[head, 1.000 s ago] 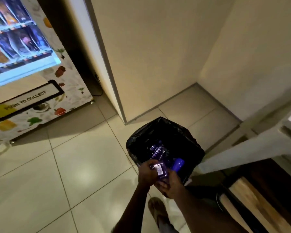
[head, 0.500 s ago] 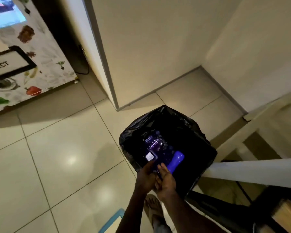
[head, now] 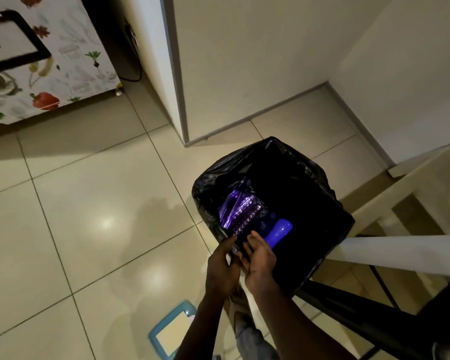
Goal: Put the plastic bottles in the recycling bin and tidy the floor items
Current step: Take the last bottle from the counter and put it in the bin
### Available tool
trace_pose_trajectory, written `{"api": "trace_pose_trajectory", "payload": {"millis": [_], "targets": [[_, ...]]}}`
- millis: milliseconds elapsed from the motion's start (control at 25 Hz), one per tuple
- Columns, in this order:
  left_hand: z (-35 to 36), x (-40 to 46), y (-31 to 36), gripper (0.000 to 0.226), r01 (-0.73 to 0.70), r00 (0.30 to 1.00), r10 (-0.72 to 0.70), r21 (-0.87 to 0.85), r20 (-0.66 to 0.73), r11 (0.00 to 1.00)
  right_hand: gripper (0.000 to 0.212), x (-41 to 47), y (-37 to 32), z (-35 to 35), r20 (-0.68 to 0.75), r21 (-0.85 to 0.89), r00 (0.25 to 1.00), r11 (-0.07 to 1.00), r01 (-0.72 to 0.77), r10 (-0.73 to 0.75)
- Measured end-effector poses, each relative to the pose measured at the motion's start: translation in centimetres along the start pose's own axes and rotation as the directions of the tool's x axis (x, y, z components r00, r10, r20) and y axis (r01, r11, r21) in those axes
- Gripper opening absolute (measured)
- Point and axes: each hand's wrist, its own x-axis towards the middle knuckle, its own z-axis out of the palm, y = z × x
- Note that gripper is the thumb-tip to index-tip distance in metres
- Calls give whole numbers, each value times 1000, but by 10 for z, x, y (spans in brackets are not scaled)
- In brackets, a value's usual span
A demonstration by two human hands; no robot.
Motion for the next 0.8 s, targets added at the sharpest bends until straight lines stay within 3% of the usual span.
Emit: {"api": "trace_pose_trajectory", "payload": {"millis": [160,280,360,520,680,800], "targets": [[-17,-22,-7,49,-34,999,32,-64,-41,997,32,-32,21,-4,89,-206,963,942,267,-254],[-38,-46,-17,49,-50,999,49,-61,-20,997,59,-60,40,-10,239,-513,849,681,522,-471],[-55,-65,-27,48,-74,997,74,-27,-18,997,68,-77,52,-12,310,-518,780,591,618,-543],[-94,-126,-65,46,-123,992,124,32,-21,992,69,-117,90,-39,394,-559,734,490,669,-553],[-129,-187,-128,45,-104,994,106,133,-4,986,71,-150,144,-103,403,-598,788,518,611,-465],[-134,-222,-169,43,-77,997,80,177,-13,981,71,-161,174,-154,361,-687,831,482,543,-423]]}}
